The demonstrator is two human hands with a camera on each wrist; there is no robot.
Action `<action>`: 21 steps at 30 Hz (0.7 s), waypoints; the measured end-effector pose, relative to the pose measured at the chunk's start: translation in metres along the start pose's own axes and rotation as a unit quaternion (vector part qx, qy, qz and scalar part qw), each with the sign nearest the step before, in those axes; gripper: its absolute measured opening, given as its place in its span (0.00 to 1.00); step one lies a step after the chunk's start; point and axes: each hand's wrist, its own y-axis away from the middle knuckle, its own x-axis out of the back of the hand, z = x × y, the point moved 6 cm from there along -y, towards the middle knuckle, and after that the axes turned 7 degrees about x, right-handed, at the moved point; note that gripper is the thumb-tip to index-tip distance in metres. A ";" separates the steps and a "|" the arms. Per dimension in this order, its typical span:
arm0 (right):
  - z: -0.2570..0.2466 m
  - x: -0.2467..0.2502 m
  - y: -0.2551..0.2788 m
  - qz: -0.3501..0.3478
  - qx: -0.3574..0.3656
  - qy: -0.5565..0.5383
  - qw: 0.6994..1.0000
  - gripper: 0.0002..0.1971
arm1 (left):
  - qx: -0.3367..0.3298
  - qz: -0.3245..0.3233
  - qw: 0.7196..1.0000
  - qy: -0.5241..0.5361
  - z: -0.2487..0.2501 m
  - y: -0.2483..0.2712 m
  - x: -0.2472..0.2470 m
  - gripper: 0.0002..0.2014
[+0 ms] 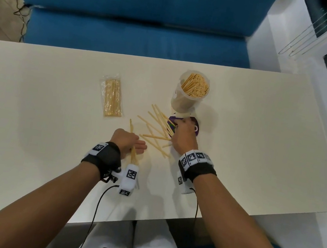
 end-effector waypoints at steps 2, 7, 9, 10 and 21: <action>-0.011 -0.014 0.004 -0.031 0.027 -0.011 0.999 0.20 | 0.004 -0.005 1.000 0.022 -0.001 -0.001 -0.003 0.17; -0.016 -0.030 0.009 -0.028 0.043 -0.093 0.994 0.12 | -0.025 0.015 0.997 0.071 0.004 -0.005 -0.004 0.19; -0.012 -0.023 0.004 0.001 0.003 -0.101 0.995 0.07 | -0.036 0.030 0.996 0.070 0.005 -0.005 -0.002 0.19; -0.013 -0.022 0.003 -0.007 -0.005 -0.089 0.996 0.10 | -0.041 0.038 0.996 0.064 0.004 -0.006 0.000 0.19; -0.069 -0.054 0.014 -0.040 0.085 0.160 0.983 0.08 | -0.117 0.098 0.988 0.022 0.011 -0.015 0.013 0.12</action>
